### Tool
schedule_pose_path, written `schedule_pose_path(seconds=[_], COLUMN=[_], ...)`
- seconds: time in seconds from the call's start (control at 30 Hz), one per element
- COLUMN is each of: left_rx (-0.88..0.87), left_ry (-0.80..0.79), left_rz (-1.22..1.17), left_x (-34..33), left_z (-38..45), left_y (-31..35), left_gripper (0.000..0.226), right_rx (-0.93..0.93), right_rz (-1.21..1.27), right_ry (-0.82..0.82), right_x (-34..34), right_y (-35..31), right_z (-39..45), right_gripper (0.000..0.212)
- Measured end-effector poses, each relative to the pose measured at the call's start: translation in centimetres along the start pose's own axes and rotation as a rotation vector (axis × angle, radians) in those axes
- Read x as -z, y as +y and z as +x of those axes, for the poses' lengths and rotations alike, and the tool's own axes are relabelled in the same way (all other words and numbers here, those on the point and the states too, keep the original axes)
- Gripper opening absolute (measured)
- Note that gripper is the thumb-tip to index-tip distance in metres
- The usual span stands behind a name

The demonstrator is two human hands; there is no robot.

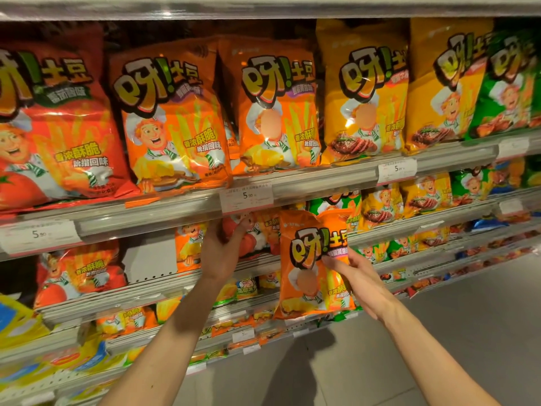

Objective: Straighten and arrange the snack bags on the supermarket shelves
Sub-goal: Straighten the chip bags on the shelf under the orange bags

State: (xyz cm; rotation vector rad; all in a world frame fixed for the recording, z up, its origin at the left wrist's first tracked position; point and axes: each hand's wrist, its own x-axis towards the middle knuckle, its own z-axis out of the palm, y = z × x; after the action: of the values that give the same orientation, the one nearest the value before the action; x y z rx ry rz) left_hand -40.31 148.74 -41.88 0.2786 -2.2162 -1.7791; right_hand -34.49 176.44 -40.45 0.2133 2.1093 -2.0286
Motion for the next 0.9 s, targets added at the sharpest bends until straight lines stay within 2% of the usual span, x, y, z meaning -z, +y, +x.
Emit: schedule_pose_path(seconds=[0.17, 0.33, 0.47, 0.57, 0.63, 0.7, 0.77, 0.83, 0.9], left_rx=[0.026, -0.033, -0.04, -0.025, -0.009, 0.004, 0.027, 0.048, 0.072], left_ry=[0.028, 0.024, 0.028, 0.084, 0.115, 0.117, 0.118, 0.133, 0.157], left_rz=[-0.048, -0.056, -0.078, -0.05, -0.012, -0.007, 0.009, 0.042, 0.074], left_x=[2.4, 5.7, 8.6, 10.5, 11.5, 12.2, 12.6, 12.9, 13.5], left_z=[-1.2, -3.0, -3.5, -4.0, -4.2, -4.2, -4.2, -4.2, -4.1], left_y=[-0.8, -0.6, -1.7, -2.3, -2.4, -2.7, -2.8, -2.7, -3.0], left_gripper=[0.04, 0.022, 0.031, 0.044, 0.05, 0.059, 0.066, 0.066, 0.054], right_rx=[0.01, 0.033, 0.052, 0.105, 0.115, 0.137, 0.2, 0.313, 0.36], right_rz=[0.025, 0.014, 0.022, -0.011, -0.028, 0.035, 0.13, -0.062, -0.242], right_ry=[-0.028, -0.021, -0.012, 0.016, 0.107, 0.136, 0.128, 0.141, 0.174], right_x=[-1.0, -2.8, -4.6, -6.1, -7.2, -8.4, -9.5, -10.0, -10.0], right_y=[-0.4, -0.4, -0.6, -1.0, -1.4, -1.8, -2.2, -2.2, -1.9], right_z=[0.1, 0.8, 1.4, 2.4, 3.8, 5.3, 6.7, 7.6, 8.1], right_gripper=[0.032, 0.041, 0.043, 0.021, 0.019, 0.024, 0.018, 0.025, 0.03])
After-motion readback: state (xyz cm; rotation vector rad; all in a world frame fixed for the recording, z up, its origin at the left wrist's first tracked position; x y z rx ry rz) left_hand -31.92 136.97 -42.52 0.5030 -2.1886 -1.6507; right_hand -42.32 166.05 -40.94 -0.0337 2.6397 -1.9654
